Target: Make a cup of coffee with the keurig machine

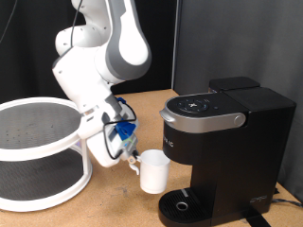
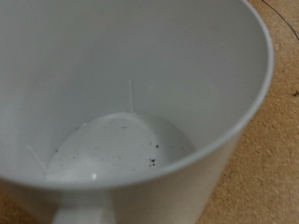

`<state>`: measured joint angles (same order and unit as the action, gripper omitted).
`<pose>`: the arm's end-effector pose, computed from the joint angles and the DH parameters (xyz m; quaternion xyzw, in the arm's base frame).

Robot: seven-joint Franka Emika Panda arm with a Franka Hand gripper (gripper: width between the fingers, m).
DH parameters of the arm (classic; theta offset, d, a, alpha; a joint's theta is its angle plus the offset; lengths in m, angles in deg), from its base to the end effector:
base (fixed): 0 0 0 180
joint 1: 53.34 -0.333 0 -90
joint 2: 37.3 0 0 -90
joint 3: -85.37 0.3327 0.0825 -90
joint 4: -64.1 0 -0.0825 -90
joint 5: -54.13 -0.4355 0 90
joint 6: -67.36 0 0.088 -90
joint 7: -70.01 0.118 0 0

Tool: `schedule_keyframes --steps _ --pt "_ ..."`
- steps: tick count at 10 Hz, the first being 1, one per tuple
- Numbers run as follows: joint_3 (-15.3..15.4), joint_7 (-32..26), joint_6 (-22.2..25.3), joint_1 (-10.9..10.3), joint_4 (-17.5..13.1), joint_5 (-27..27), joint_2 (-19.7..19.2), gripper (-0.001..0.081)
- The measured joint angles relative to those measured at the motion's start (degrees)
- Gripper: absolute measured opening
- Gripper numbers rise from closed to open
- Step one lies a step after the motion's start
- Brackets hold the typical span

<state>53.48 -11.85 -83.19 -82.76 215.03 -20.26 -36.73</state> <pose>0.4415 -0.0363 0.2036 -0.9484 -0.1034 -0.2008 0.2227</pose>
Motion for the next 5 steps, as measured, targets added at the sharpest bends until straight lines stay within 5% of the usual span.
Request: schedule_keyframes --steps 5 --pt "5.09 -11.63 -0.66 -1.96 -2.31 -15.76 -3.94 0.0064"
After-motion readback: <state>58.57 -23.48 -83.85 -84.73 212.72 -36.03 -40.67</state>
